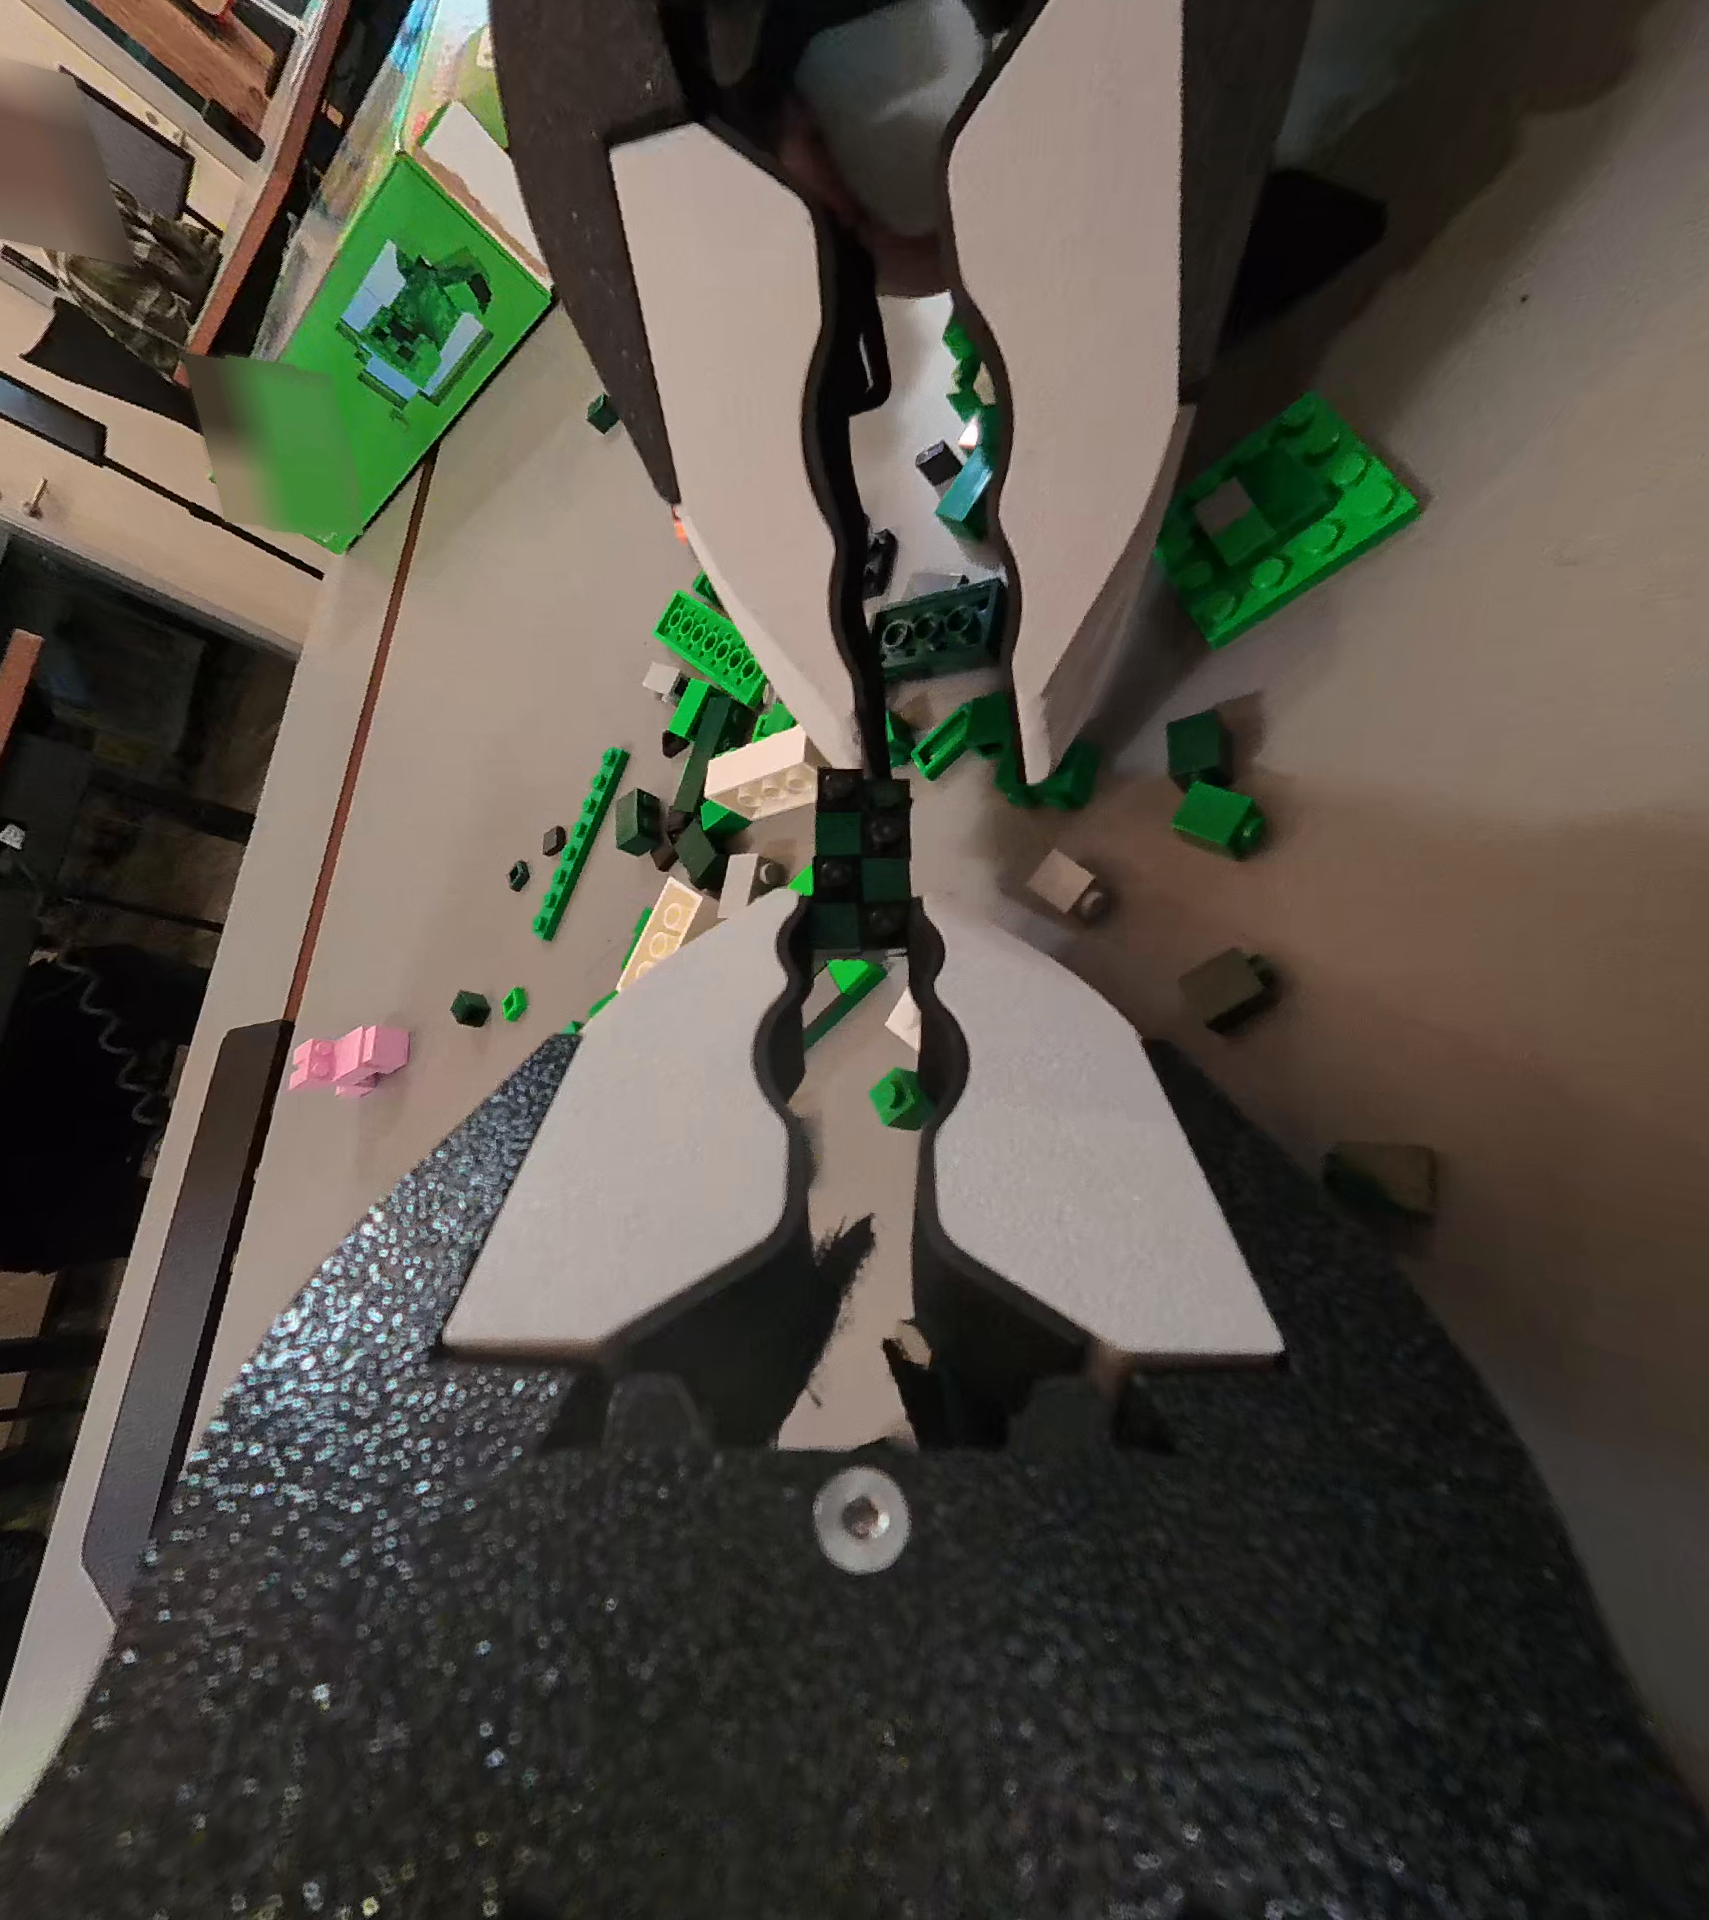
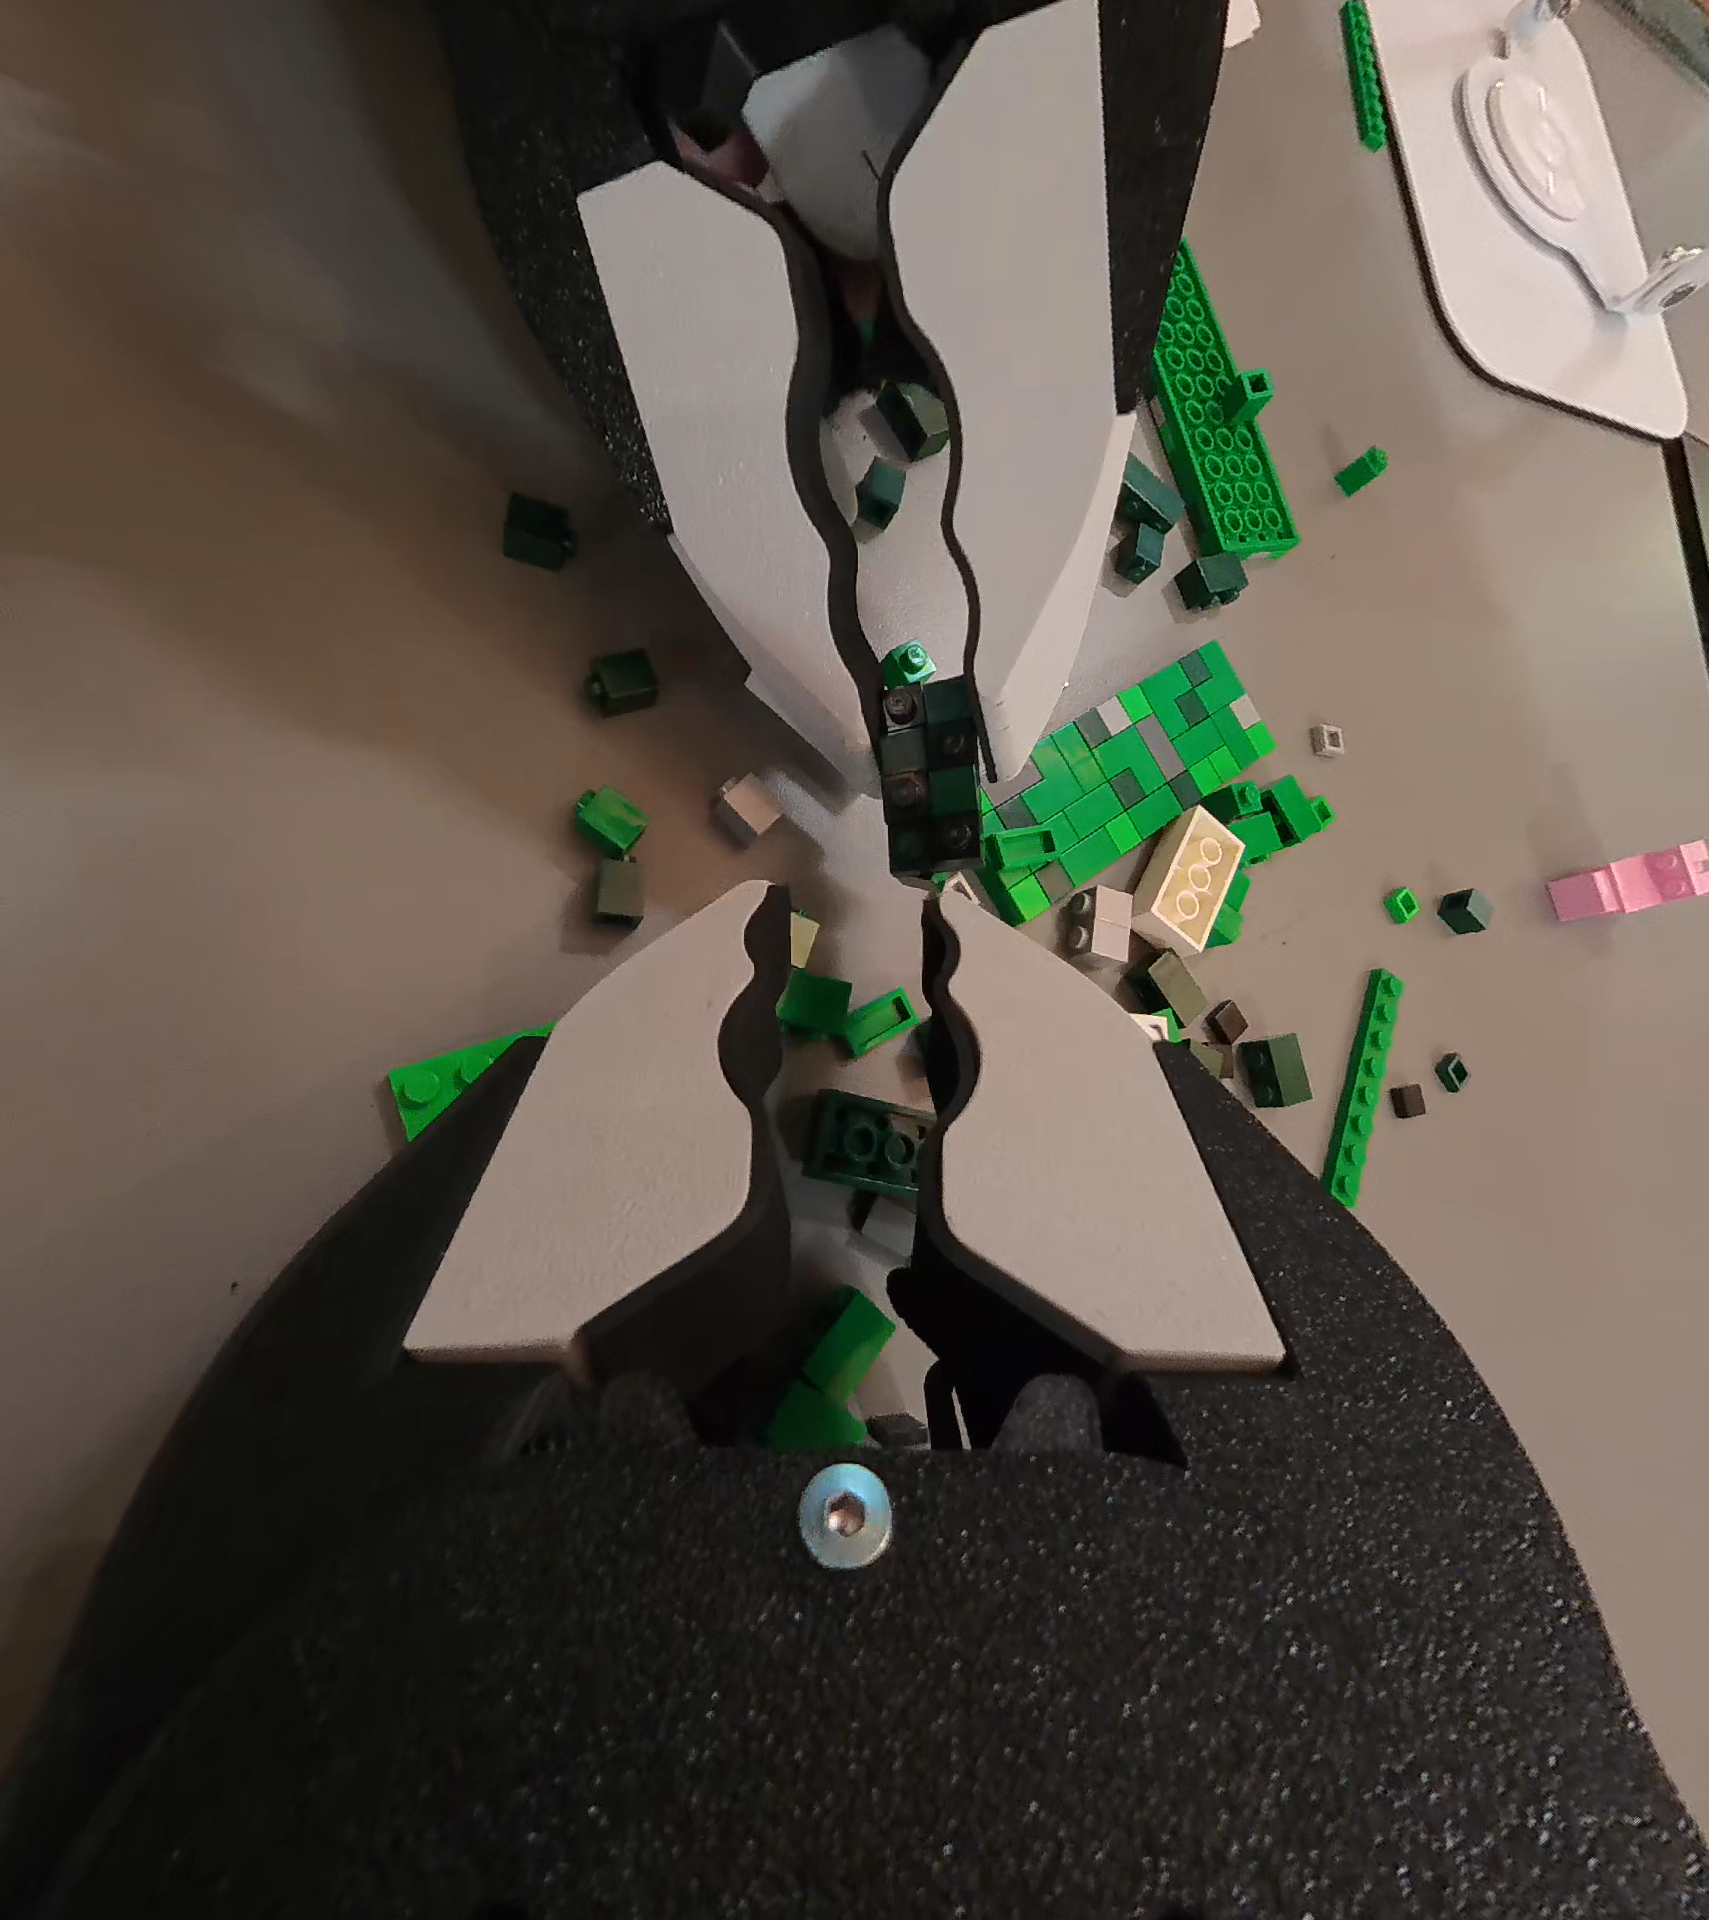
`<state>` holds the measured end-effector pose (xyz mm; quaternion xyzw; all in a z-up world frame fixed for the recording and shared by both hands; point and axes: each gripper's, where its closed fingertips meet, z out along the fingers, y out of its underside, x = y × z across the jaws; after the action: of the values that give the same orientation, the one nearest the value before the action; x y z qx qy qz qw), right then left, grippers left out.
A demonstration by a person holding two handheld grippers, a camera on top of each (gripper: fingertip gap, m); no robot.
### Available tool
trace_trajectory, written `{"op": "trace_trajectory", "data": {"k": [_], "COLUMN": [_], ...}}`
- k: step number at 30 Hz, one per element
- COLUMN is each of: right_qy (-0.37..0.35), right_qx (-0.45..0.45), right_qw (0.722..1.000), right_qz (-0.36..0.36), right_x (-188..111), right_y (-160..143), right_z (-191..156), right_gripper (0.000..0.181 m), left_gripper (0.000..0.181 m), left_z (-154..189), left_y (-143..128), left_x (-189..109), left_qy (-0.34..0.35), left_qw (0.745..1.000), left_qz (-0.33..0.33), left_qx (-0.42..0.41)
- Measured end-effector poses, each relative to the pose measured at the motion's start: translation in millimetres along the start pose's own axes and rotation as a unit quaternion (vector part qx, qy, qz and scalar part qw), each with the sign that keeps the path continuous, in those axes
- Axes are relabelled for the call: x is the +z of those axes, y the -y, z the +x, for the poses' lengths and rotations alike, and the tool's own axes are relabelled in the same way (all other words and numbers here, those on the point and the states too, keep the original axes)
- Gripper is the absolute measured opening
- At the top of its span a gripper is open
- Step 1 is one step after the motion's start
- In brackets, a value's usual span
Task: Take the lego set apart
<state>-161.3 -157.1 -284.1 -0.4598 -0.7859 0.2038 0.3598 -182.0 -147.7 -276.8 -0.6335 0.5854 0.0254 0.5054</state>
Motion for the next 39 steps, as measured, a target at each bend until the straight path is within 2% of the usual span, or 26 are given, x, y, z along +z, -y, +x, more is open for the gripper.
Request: {"op": "trace_trajectory", "data": {"k": [5, 14, 21, 25, 32, 39], "right_qy": [-0.002, -0.021, -0.006, -0.028, -0.021, -0.064], "right_qx": [0.0, -0.012, -0.003, -0.01, -0.013, -0.092], "right_qw": [1.0, 1.0, 1.0, 0.999, 0.998, 0.993], "right_qz": [0.001, 0.011, 0.025, 0.036, 0.06, 0.023], "right_x": [-1, -5, -7, -7, -7, -5], "right_y": [2, 8, 7, 12, 18, 16], "right_z": [1, 5, 2, 6, 3, 5], "right_gripper": [0.028, 0.033, 0.018, 0.019, 0.016, 0.016], "left_gripper": [0.017, 0.017, 0.017, 0.017, 0.017, 0.017], "left_z": [-6, -14, -4, 1, 8, 10], "left_y": [-3, 2, 6, 8, 9, 6], "left_x": [-1, -9, -11, -10, -8, -5], "left_qy": [0.01, 0.015, -0.012, -0.027, -0.053, -0.073], "left_qw": [1.0, 0.999, 0.999, 0.999, 0.997, 0.993], "left_qz": [-0.011, 0.013, 0.034, 0.034, 0.035, 0.02], "left_qx": [0.0, -0.031, -0.019, -0.018, -0.037, -0.088]}}
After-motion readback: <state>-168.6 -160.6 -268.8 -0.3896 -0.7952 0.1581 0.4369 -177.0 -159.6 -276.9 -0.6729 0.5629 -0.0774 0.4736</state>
